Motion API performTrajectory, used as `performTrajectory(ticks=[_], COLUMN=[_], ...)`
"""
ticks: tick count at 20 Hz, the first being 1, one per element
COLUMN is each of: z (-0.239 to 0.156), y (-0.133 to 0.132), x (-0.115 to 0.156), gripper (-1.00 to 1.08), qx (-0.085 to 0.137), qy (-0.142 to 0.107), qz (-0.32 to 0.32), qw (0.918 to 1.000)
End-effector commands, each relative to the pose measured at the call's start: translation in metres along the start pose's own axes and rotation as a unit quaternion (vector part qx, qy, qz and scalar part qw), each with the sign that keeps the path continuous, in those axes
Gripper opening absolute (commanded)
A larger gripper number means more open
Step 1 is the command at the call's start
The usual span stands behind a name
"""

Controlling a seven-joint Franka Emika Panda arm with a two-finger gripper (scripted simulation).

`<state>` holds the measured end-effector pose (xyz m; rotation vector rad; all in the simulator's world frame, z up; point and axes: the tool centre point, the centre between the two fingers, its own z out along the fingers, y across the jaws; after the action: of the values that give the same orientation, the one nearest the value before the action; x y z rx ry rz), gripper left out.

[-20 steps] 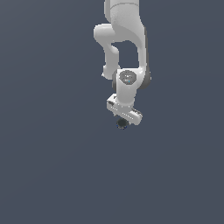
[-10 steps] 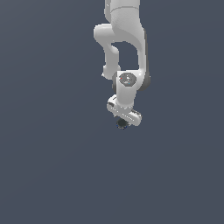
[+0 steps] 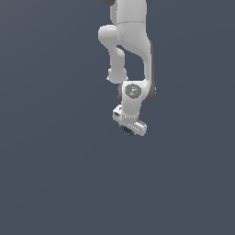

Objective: Pick up the object and move it to a goal position.

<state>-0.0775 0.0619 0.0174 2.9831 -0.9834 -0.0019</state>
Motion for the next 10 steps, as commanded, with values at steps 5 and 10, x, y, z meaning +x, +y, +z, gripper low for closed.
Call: performTrajectory(ticks=[5, 10], z=[0.0038, 0.0038], y=[-0.0006, -0.0006], x=[0.0004, 0.0004], gripper=[-1.0, -1.0], qx=[0.0, 0.0], qy=[0.0, 0.0], qz=[0.0, 0.0], qw=[1.0, 1.0])
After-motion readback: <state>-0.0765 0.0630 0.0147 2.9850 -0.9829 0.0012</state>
